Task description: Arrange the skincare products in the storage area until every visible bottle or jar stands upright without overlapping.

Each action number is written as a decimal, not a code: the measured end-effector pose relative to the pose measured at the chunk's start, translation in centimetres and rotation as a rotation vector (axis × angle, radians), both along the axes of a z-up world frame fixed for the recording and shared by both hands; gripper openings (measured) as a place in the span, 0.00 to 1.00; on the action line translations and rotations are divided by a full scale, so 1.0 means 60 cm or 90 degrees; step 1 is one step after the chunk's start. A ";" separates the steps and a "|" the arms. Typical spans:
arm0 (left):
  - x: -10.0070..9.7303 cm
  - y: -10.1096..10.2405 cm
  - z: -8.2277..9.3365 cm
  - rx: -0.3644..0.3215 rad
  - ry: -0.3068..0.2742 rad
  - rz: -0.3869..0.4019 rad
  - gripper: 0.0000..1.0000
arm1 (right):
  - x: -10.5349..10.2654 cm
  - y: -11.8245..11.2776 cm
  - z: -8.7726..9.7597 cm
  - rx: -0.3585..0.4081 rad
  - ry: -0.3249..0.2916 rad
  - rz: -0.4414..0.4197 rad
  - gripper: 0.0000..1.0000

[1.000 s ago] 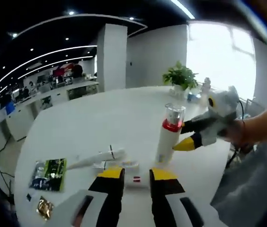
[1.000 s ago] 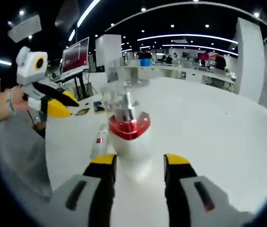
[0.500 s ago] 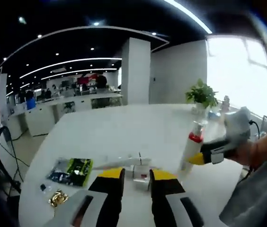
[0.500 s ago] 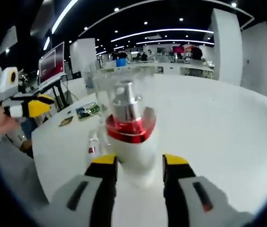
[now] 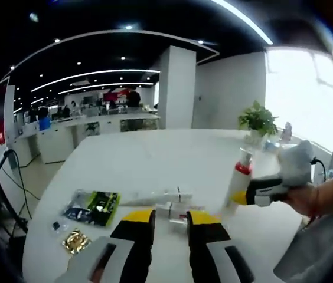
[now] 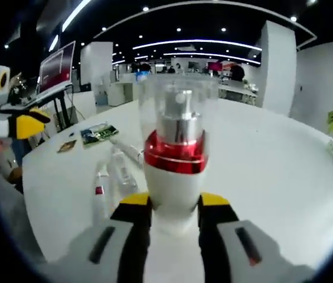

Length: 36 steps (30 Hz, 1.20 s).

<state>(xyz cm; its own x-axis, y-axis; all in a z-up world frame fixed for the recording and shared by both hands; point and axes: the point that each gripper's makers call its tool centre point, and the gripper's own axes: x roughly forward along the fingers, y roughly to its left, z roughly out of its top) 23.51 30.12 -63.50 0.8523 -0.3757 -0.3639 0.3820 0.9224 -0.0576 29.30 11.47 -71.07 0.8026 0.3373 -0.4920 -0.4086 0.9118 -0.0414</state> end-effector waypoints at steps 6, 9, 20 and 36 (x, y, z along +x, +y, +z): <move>-0.002 0.000 -0.003 0.016 0.000 0.000 0.23 | 0.032 -0.005 0.002 -0.009 -0.003 -0.032 0.30; -0.002 0.003 -0.004 0.022 -0.002 0.003 0.23 | 0.048 -0.007 0.001 -0.010 -0.006 -0.042 0.30; -0.002 0.010 -0.012 0.024 0.013 0.014 0.23 | 0.084 0.001 0.001 -0.011 -0.003 -0.036 0.30; -0.001 0.013 -0.020 0.017 0.033 0.018 0.23 | 0.100 0.003 -0.005 -0.014 0.000 -0.029 0.30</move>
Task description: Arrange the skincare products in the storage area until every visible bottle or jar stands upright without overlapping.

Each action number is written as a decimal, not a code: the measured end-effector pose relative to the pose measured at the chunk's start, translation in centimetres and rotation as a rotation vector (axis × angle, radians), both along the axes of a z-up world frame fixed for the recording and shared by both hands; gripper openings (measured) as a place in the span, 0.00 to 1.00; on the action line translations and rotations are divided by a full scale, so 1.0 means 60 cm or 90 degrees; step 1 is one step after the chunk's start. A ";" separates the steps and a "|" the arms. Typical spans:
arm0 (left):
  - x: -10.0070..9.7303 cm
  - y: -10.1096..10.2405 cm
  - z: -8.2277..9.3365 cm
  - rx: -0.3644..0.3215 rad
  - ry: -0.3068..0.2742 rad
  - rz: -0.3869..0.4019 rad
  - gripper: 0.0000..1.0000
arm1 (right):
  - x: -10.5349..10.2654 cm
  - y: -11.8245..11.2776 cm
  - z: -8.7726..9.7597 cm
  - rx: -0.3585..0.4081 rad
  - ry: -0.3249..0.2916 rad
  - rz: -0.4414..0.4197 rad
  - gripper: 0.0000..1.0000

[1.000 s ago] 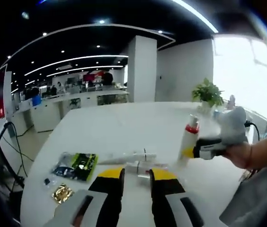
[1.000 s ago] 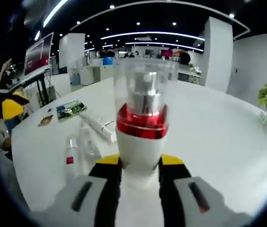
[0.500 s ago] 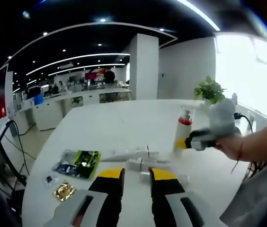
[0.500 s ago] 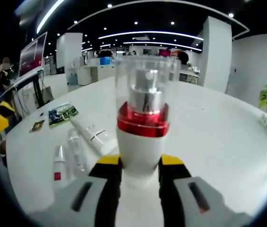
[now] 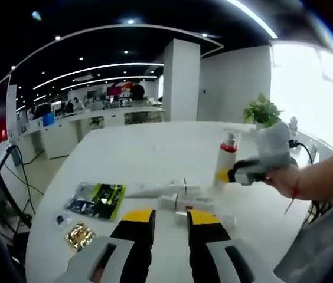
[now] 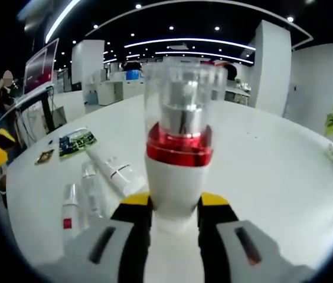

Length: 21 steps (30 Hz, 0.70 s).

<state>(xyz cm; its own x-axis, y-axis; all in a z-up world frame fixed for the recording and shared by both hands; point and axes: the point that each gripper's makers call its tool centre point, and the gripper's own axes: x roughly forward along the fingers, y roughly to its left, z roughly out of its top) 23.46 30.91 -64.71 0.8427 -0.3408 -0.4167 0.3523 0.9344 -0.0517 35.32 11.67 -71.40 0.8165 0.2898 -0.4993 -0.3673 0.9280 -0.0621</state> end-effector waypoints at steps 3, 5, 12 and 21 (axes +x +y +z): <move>0.000 0.002 0.000 0.000 0.001 0.003 0.23 | 0.000 0.000 -0.001 -0.002 0.002 -0.001 0.30; 0.000 0.004 -0.001 0.000 0.002 0.004 0.23 | -0.001 0.000 -0.002 -0.003 0.003 -0.001 0.30; 0.000 0.007 -0.004 -0.008 0.011 0.010 0.23 | 0.001 -0.001 -0.005 -0.006 0.008 -0.008 0.30; -0.001 0.007 -0.009 -0.005 0.019 0.010 0.23 | 0.001 0.001 -0.010 -0.001 0.016 -0.018 0.30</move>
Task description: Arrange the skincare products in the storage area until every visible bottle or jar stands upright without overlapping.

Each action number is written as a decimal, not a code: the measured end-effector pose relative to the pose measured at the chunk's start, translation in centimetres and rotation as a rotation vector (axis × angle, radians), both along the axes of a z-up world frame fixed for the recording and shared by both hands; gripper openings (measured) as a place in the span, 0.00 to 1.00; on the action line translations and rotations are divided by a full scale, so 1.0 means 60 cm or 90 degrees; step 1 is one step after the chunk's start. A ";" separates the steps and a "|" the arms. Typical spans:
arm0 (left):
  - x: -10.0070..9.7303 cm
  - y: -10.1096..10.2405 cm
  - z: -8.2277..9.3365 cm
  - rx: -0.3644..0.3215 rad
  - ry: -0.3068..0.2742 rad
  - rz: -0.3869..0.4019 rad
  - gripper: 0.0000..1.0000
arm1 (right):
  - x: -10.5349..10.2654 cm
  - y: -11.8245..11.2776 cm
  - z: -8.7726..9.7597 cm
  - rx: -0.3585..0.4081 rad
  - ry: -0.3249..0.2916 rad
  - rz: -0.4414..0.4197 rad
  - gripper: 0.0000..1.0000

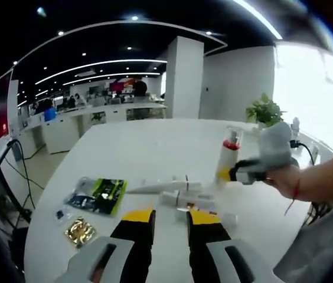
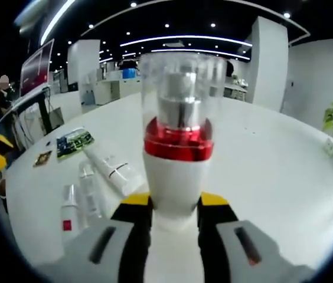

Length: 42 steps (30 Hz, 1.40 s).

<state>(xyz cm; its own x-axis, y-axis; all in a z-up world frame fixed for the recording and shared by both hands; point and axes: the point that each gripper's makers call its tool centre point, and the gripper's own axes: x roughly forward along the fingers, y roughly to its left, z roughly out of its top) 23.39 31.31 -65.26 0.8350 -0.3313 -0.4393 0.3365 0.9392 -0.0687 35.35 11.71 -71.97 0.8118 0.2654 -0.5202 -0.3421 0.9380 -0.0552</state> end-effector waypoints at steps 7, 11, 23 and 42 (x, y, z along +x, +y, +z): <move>0.000 0.001 -0.004 0.006 0.004 0.001 0.23 | -0.002 -0.001 -0.005 -0.003 0.015 -0.022 0.29; 0.000 0.001 -0.007 0.000 0.011 0.002 0.23 | -0.001 -0.004 -0.005 -0.003 0.014 -0.068 0.29; 0.001 0.003 -0.010 0.002 0.016 0.004 0.23 | -0.005 -0.014 -0.005 -0.020 0.027 -0.089 0.30; -0.005 0.000 -0.003 -0.008 0.015 0.005 0.23 | -0.128 0.071 0.074 0.002 -0.027 0.098 0.33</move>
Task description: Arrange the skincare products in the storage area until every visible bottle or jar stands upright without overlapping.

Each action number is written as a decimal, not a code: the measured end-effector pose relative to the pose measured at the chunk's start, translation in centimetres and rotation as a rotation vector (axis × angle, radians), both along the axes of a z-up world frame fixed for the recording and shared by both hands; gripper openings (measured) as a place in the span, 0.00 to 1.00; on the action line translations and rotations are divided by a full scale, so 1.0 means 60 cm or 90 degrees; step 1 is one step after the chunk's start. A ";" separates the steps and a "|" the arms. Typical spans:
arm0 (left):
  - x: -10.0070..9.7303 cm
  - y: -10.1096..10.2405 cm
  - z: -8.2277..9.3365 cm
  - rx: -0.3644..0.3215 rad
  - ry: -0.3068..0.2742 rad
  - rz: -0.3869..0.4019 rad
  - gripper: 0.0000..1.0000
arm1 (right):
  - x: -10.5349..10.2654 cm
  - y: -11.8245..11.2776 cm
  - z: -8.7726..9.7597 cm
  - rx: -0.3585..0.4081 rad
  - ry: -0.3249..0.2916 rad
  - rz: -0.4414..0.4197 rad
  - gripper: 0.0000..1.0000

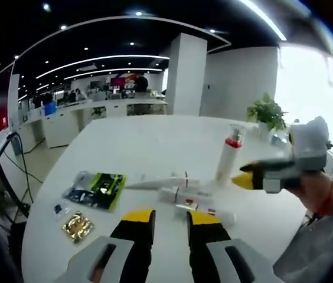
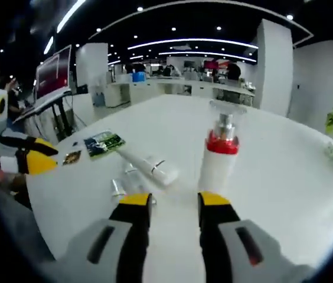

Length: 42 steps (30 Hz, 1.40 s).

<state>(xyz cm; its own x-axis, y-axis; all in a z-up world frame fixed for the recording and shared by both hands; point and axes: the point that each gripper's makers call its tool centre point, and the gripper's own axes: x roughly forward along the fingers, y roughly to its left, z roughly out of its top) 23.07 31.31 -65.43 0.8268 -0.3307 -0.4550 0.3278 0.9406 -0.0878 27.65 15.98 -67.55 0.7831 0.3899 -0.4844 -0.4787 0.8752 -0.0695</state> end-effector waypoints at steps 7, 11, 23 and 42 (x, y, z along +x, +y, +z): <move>0.000 0.021 0.024 -0.019 -0.001 0.005 0.25 | 0.012 0.061 0.062 -0.015 -0.069 0.093 0.34; 0.008 0.056 0.043 0.011 -0.030 0.022 0.26 | 0.027 0.089 0.090 -0.030 -0.096 0.153 0.34; -0.006 0.102 0.006 0.021 0.003 0.058 0.26 | 0.095 0.137 0.127 -0.059 -0.082 0.231 0.33; -0.006 0.092 0.002 0.012 0.008 0.050 0.29 | 0.148 0.161 0.084 -0.156 0.084 0.302 0.39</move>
<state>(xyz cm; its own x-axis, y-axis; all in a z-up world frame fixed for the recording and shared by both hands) 22.72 36.85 -65.31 0.8442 -0.2557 -0.4712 0.2514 0.9651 -0.0733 36.51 25.67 -62.52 0.4757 0.5484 -0.6877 -0.8349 0.5276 -0.1568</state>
